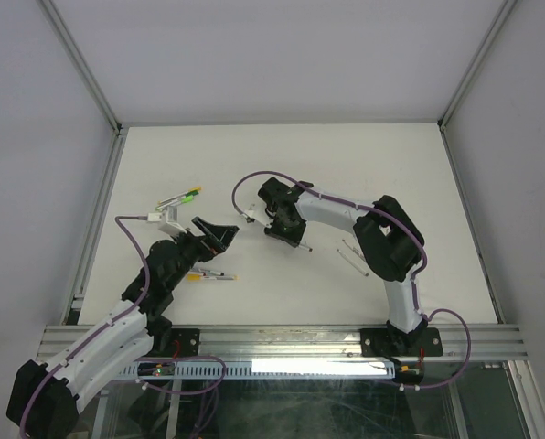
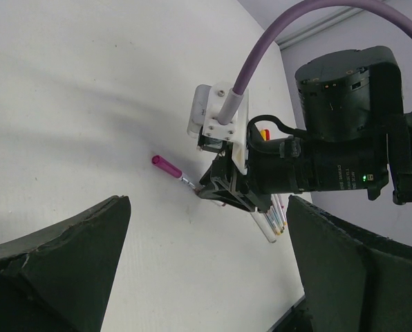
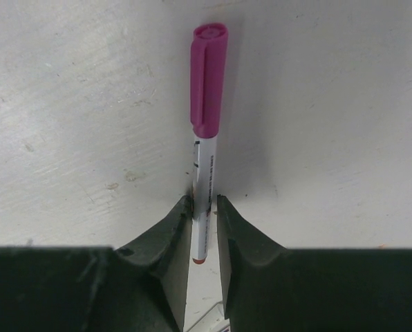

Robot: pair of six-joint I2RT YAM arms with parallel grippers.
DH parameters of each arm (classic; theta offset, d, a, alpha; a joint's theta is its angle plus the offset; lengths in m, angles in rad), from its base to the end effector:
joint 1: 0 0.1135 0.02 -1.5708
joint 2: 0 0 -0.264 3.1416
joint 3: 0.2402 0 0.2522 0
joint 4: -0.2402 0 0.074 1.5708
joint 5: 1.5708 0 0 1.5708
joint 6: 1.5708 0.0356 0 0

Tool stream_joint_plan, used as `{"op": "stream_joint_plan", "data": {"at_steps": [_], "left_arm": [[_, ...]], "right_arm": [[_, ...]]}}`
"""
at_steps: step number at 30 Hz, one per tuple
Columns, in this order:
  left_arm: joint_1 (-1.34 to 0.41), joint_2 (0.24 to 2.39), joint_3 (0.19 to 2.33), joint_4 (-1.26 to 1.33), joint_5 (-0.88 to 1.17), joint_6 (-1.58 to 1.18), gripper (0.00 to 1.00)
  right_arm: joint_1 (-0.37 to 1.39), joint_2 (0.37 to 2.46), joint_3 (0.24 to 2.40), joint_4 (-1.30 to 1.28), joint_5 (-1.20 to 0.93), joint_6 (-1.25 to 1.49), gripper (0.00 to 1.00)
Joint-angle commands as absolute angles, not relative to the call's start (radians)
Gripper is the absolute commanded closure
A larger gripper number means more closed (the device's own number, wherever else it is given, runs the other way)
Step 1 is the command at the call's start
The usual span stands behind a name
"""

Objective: Open the pen caps
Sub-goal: Pick up the pen from the center of the board.

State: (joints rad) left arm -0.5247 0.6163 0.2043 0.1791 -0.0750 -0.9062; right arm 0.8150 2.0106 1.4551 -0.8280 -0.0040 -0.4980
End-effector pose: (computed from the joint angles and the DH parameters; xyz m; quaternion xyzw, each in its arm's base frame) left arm 0.1395 -0.0776 0.1977 -0.1715 0.7653 -0.3843 0.4871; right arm 0.2692 0.2858 0.1665 -0.6078 0.7886 0.0167 0.0920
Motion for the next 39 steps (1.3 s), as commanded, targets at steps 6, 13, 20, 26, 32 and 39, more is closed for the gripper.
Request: {"op": "stream_joint_plan", "data": {"at_steps": [6,13,20,26,32,39], "left_arm": [[-0.530,0.638,0.194,0.285,-0.034,-0.944,0.01],[-0.530,0.692,0.173,0.375,-0.007,-0.975,0.01],[-0.530,0.785,0.187,0.455,0.024,-0.998,0.01],[-0.530,0.887,0.181,0.557,0.036,-1.042,0.02],[-0.532,1.033,0.204,0.662,0.047,-1.072,0.04],[-0.544,1.226,0.282,0.737,0.044,-1.081,0.10]], "right_arm": [[0.798,2.013,1.453,-0.782,-0.016,-0.479,0.87],[0.784,1.984,1.412,-0.736,-0.029,-0.467,0.97],[0.756,1.956,1.383,-0.690,-0.037,-0.455,1.00],[0.717,1.898,1.354,-0.646,-0.105,-0.437,1.00],[0.676,1.843,1.326,-0.609,-0.193,-0.415,1.00],[0.635,1.796,1.297,-0.563,-0.298,-0.385,1.00]]}}
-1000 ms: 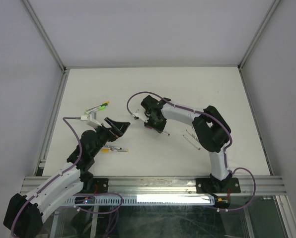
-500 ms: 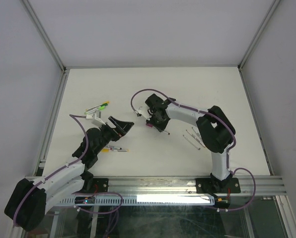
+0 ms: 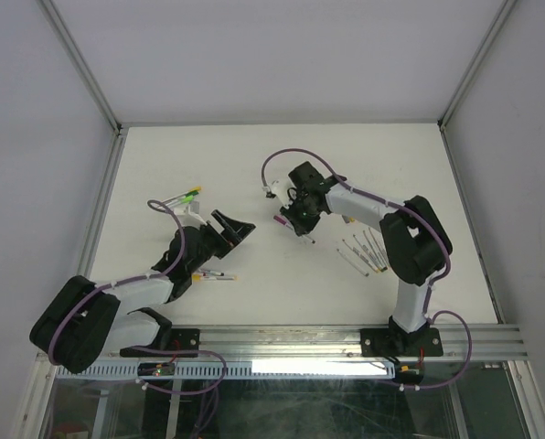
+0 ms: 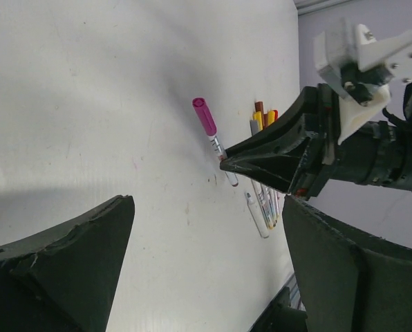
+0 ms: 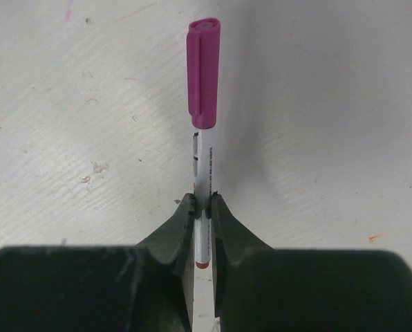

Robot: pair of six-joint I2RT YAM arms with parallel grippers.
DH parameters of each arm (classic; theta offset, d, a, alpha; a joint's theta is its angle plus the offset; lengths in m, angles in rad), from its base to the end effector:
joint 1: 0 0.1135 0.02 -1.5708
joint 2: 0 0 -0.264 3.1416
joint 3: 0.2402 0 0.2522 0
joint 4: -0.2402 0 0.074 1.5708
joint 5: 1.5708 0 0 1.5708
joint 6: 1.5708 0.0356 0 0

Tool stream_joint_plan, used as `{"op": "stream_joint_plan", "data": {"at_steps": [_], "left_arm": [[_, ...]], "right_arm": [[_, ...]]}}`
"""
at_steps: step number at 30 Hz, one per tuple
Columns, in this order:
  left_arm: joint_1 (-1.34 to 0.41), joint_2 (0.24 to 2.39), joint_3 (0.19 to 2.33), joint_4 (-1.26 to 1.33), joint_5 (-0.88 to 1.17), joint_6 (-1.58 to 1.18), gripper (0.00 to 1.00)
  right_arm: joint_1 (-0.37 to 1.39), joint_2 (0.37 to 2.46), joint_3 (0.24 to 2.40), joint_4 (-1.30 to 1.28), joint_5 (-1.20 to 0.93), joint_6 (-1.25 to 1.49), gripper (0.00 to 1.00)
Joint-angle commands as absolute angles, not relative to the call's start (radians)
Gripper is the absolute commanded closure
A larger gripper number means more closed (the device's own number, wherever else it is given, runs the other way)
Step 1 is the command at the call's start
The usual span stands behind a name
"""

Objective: Open the pen caps
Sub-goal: Pick up the pen from the center of the board.

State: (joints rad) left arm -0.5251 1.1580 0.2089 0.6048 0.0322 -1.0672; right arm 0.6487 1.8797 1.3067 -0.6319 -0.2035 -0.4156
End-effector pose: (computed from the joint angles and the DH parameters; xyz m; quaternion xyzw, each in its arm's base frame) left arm 0.1800 -0.1056 0.1542 -0.2100 0.7903 -0.4205 0.3931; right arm 0.2965 0.2338 0.1810 -0.5123 0.8336 0.1202 0.1681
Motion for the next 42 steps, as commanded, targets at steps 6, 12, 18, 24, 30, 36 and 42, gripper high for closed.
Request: {"op": "stream_joint_plan", "data": {"at_steps": [6,12,18,24,30,36,42], "left_arm": [[-0.580,1.402,0.377,0.808,0.033,-1.098,0.12],[-0.636,1.554,0.484,0.764,-0.093,-1.166,0.13],[-0.657,1.650,0.564,0.725,-0.181,-1.231,0.20],[-0.660,1.727,0.626,0.702,-0.196,-1.265,0.45],[-0.669,1.771,0.662,0.698,-0.166,-1.270,0.55],[-0.679,1.777,0.669,0.702,-0.149,-1.273,0.83],[-0.679,1.758,0.657,0.736,-0.125,-1.245,1.00]], "right_arm": [[0.620,1.775,1.275,-0.530,-0.386,-0.368,1.00],[0.620,1.768,1.259,-0.506,-0.400,-0.360,1.00],[0.625,1.770,1.254,-0.500,-0.406,-0.360,1.00],[0.632,1.776,1.253,-0.498,-0.399,-0.362,1.00],[0.640,1.782,1.254,-0.497,-0.375,-0.365,1.00],[0.656,1.787,1.252,-0.496,-0.351,-0.375,1.00],[0.653,1.775,1.254,-0.508,-0.363,-0.386,0.92]]}}
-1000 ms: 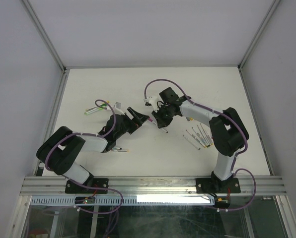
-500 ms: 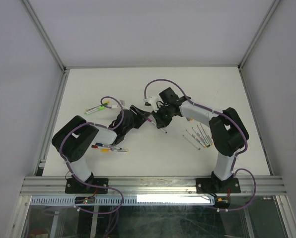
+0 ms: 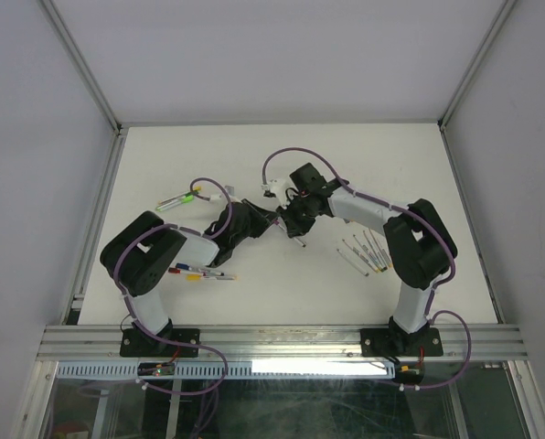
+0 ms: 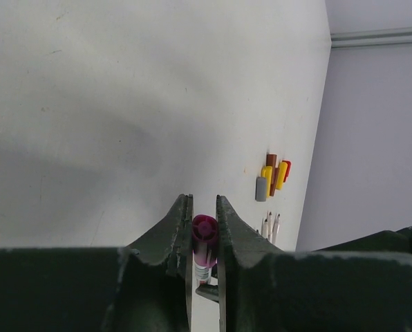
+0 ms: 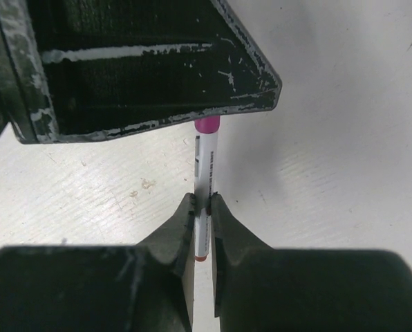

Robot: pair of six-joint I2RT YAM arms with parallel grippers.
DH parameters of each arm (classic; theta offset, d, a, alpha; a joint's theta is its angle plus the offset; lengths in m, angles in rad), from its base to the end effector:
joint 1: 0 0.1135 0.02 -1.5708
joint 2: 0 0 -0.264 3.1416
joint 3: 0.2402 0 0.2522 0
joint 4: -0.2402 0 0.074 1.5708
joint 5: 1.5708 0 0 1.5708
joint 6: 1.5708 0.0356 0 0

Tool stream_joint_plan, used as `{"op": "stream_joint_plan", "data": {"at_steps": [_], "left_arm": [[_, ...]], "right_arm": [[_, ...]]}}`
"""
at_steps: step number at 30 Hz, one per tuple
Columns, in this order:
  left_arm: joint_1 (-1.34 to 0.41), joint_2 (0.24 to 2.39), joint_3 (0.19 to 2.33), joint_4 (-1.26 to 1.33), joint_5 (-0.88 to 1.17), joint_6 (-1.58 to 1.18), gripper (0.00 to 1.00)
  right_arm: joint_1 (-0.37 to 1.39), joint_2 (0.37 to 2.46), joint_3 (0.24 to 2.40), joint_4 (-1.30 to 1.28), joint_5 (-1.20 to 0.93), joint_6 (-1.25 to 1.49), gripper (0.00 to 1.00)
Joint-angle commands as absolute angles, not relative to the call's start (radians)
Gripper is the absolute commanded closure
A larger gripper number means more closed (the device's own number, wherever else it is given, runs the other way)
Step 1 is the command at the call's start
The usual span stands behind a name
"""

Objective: Open the pen caps
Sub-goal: Pick up the pen from the center of the board, then open the pen cap from the pen.

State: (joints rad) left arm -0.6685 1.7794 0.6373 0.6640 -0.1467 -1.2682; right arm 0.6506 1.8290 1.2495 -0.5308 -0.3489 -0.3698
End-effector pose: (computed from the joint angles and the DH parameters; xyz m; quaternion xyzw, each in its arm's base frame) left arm 0.2607 -0.1992 0.1237 -0.2881 0.8029 -0.3915 0.3452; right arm 0.2894 0.2356 0.1885 -0.5028 0.8174 0.1988 0.1989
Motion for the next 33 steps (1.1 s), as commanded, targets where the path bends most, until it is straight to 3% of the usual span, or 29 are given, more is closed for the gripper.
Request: {"op": "stream_joint_plan", "data": {"at_steps": [1,4,7,17,20,22,33], "left_arm": [[-0.679,1.745,0.646,0.752,-0.122,-1.228,1.00],[-0.680,1.697,0.600,0.832,-0.104,-1.174,1.00],[-0.679,1.636,0.539,0.945,-0.069,-1.101,1.00],[-0.676,1.398,0.358,1.131,0.022,-0.881,1.00],[-0.676,1.333,0.317,1.156,0.047,-0.843,1.00],[-0.674,1.294,0.304,1.154,0.068,-0.818,1.00],[-0.686,1.236,0.295,1.209,0.108,-0.818,1.00]], "right_arm": [[0.647,1.763,1.256,-0.515,-0.374,-0.387,0.84],[0.611,1.712,1.252,-0.539,-0.449,-0.403,0.66],[0.564,1.635,1.243,-0.581,-0.584,-0.458,0.58],[0.449,1.373,1.188,-0.624,-0.945,-0.544,0.50],[0.449,1.323,1.147,-0.560,-0.982,-0.477,0.38],[0.449,1.319,1.125,-0.553,-1.030,-0.458,0.33],[0.440,1.400,1.027,-0.479,-1.170,-0.369,0.26]]}}
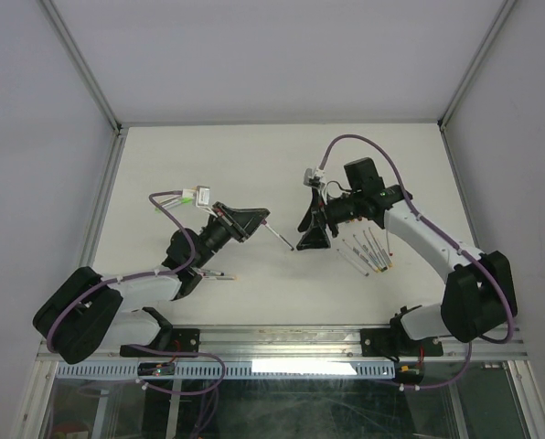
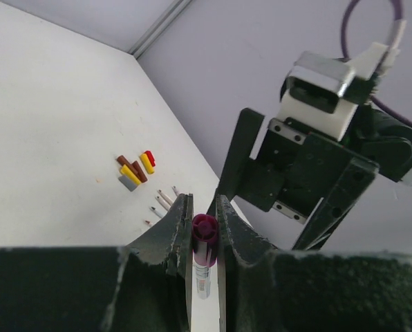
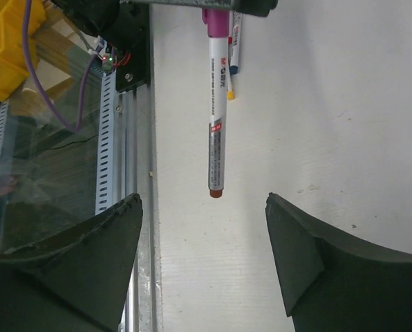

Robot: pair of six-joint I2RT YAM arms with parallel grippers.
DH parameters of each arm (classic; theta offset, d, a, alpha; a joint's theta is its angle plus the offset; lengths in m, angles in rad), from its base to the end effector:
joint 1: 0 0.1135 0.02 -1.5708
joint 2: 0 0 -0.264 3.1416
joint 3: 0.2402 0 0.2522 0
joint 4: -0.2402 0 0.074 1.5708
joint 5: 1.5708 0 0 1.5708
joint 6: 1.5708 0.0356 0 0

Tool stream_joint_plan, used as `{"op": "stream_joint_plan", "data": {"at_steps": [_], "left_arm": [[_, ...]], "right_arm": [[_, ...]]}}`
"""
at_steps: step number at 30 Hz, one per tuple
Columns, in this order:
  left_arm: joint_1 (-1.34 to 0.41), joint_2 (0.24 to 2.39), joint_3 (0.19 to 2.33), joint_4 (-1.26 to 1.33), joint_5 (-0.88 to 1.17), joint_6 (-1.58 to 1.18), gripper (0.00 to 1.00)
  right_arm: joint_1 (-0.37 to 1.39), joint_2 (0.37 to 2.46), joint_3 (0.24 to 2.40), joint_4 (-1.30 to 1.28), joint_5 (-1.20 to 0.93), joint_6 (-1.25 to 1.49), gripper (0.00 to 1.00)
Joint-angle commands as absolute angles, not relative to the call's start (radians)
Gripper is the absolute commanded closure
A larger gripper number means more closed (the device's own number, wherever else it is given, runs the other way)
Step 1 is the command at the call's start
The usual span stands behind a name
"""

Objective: Open the pen caps
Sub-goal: Open the pen cap from the pen.

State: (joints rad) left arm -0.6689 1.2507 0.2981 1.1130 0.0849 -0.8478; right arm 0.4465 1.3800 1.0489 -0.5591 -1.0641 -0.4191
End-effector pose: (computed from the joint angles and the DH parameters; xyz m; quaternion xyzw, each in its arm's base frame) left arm 0.1832 -0.1486 0.2167 -0.0257 0.6479 -0.5432 0.5334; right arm 0.2378 0.1483 0.2789 -0.4944 0.6664 0.4821 0.2811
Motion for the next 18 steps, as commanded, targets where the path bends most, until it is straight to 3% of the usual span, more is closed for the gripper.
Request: {"op": "stream_joint_plan", "data": {"at_steps": [1,18], "left_arm": [[-0.691,1.239,0.296,1.214,0.100,-0.816,1.00],[-0.750,1.382,0.384,1.315,0.068,-0.814,1.00]], "right_arm": [[0.440,1.404,1.024,-0.468,-1.169,-0.361,0.26],[0.476,1.413,0.923,-0.174,-1.049,-0.086,0.28]]}}
